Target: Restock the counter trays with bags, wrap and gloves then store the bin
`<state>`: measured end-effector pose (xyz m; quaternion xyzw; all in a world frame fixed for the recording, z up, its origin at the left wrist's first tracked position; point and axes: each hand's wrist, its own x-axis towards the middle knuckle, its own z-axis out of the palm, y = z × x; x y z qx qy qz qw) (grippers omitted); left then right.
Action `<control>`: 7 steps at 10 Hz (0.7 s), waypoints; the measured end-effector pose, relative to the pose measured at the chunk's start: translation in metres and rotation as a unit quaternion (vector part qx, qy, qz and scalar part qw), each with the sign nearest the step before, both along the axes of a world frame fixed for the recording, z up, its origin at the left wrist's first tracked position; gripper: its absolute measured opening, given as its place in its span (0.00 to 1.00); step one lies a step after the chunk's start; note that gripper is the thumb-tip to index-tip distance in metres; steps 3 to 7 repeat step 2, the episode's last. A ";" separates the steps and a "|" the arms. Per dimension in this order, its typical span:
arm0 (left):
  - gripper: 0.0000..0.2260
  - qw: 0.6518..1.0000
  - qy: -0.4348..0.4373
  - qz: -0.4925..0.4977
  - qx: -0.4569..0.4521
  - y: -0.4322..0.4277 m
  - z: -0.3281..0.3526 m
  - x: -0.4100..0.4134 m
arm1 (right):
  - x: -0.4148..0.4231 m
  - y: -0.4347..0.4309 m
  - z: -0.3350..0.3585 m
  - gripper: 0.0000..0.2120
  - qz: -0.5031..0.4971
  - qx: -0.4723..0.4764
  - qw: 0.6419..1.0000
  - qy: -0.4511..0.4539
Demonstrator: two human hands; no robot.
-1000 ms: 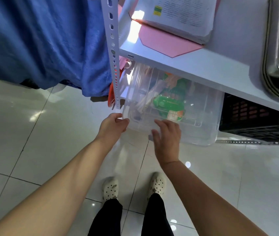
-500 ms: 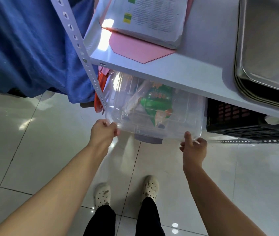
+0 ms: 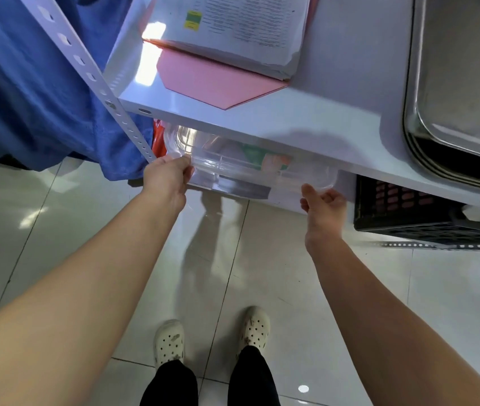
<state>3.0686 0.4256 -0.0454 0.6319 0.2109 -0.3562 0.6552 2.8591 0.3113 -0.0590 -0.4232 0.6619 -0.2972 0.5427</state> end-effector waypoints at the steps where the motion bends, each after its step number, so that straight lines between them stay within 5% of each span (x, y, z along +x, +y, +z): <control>1: 0.06 1.000 0.002 -0.007 0.004 -0.003 -0.001 0.004 | 0.004 -0.001 -0.003 0.13 -0.005 -0.011 1.000 -0.011; 7: 0.05 0.999 0.001 -0.041 0.032 0.001 0.003 0.003 | 0.002 0.006 0.000 0.14 -0.004 0.007 1.000 0.022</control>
